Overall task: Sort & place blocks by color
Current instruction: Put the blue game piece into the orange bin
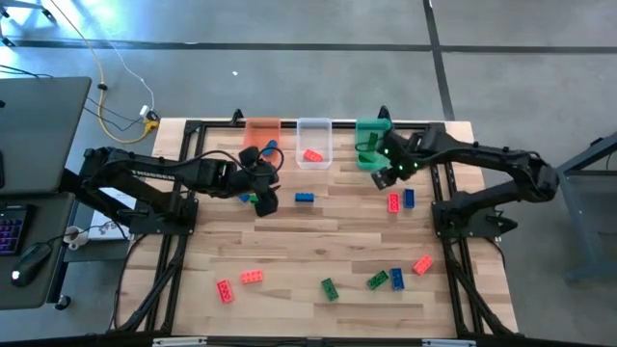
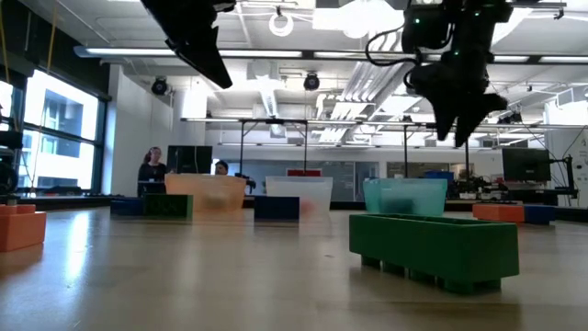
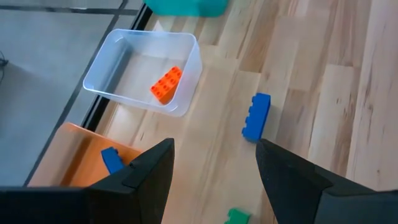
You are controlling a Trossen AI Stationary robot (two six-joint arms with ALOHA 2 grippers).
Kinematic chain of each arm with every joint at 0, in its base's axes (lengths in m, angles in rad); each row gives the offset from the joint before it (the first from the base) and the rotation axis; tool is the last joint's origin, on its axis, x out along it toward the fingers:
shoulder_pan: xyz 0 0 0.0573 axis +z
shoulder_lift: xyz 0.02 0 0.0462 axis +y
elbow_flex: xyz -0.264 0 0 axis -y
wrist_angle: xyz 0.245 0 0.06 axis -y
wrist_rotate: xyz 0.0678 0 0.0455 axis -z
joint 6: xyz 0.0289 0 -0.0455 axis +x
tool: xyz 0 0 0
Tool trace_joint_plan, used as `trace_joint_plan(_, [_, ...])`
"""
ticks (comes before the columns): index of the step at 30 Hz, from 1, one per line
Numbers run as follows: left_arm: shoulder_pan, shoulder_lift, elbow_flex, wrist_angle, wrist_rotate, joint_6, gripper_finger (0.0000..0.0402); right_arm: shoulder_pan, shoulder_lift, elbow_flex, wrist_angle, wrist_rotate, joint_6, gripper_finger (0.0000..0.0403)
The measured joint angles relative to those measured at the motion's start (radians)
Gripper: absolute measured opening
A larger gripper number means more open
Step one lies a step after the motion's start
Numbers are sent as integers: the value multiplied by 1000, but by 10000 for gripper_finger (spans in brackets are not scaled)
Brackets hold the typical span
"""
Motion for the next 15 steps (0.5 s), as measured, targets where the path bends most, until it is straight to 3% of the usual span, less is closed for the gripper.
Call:
trace_joint_plan(4, [0, 0, 0, 0, 0, 27, 213, 57, 0, 0, -65, 15, 110, 193])
trace_joint_plan(11, [0, 0, 0, 0, 0, 48, 213, 142, 0, 0, -206, 160, 301, 193])
trace_joint_plan(15, [0, 0, 0, 1, 2, 48, 213, 181, 0, 0, -274, 182, 362, 193])
